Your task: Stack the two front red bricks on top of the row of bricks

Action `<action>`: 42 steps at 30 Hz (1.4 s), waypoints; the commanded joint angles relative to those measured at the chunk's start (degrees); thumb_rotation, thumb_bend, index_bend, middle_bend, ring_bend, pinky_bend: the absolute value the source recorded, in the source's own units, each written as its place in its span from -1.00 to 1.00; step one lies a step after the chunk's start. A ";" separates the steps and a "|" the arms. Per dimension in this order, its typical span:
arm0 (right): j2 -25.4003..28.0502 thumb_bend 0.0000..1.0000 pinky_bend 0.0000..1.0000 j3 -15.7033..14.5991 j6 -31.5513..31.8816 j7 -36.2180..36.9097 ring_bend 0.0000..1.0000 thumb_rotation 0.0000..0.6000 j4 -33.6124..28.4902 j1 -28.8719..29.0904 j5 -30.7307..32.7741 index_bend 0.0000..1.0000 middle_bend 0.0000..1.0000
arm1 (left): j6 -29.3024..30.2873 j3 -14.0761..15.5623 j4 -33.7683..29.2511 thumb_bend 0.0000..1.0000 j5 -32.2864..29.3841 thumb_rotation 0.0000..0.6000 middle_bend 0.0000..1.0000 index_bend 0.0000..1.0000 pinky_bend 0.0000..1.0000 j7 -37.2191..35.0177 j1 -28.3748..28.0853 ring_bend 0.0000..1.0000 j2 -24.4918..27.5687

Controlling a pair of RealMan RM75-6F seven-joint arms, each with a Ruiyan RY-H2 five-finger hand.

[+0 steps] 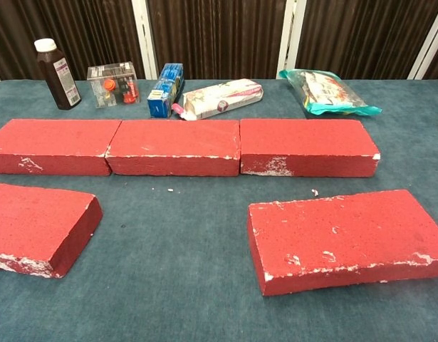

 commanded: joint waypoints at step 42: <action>-0.74 0.69 -1.00 -0.45 -4.37 -3.88 -1.00 1.00 -0.96 2.07 2.61 -0.94 -1.00 | -19.20 -0.42 -23.14 -1.00 -27.34 1.00 -1.00 -1.00 -1.00 43.33 -21.06 -1.00 -7.51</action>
